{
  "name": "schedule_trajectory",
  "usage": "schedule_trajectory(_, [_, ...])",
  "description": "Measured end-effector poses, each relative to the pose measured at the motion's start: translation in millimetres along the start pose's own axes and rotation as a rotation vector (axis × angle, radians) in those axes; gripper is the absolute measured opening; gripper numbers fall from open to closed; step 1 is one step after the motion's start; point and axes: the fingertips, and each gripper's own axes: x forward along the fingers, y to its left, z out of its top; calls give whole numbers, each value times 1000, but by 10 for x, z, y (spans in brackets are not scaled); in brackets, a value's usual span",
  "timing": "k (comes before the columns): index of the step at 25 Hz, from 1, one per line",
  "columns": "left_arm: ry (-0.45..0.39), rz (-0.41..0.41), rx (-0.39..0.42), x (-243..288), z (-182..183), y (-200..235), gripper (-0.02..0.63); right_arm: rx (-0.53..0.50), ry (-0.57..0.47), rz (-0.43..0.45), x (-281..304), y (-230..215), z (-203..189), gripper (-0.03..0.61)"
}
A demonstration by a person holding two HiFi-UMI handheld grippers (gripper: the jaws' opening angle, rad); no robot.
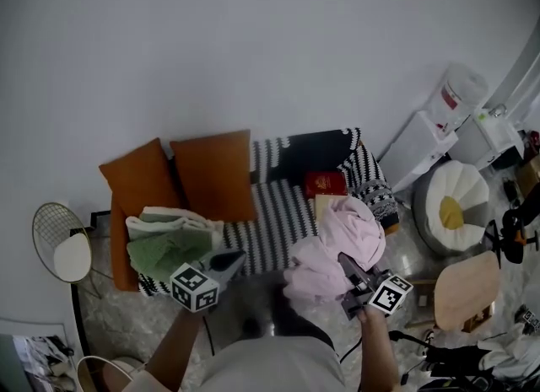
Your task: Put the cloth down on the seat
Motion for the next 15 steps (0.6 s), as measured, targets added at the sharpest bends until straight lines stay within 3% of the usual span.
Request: schedule_trajectory(15, [22,80,-59,1079,4,509,2,-31,175,-13,647,-1251,341,167])
